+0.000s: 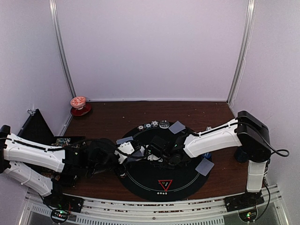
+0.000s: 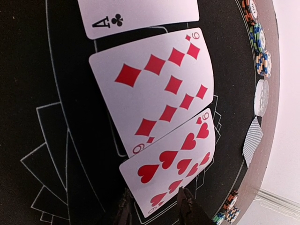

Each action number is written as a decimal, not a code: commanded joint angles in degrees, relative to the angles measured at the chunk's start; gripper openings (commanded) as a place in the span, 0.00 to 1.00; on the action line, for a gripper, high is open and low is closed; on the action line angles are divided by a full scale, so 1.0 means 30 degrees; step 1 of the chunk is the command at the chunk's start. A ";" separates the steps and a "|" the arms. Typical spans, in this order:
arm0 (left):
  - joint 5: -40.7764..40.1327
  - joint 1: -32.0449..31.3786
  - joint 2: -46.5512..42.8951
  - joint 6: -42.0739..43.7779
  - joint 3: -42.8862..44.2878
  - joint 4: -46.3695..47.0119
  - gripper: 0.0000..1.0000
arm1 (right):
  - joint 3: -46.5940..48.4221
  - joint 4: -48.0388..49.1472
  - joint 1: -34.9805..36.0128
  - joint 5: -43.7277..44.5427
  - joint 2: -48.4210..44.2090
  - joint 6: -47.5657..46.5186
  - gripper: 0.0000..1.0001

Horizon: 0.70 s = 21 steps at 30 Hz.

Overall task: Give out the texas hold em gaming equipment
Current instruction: Flop the poker card in the community card area, then pick up the all-in button from the poker table mat.

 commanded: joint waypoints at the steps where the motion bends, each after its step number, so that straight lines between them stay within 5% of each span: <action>1: -0.0138 0.0030 -0.0393 0.0015 0.0264 0.1036 0.54 | -0.0078 -0.0345 0.0220 -0.0257 -0.0786 0.0034 0.37; 12: -0.0166 0.0024 -0.0441 -0.0018 0.0264 0.1057 0.54 | -0.0405 -0.2288 0.0228 -0.2062 -0.4965 -0.0600 0.66; 21: -0.0239 0.0030 -0.0517 0.0003 0.0234 0.1068 0.54 | -0.1091 -0.4633 0.0202 -0.8695 -0.6783 -0.1955 0.83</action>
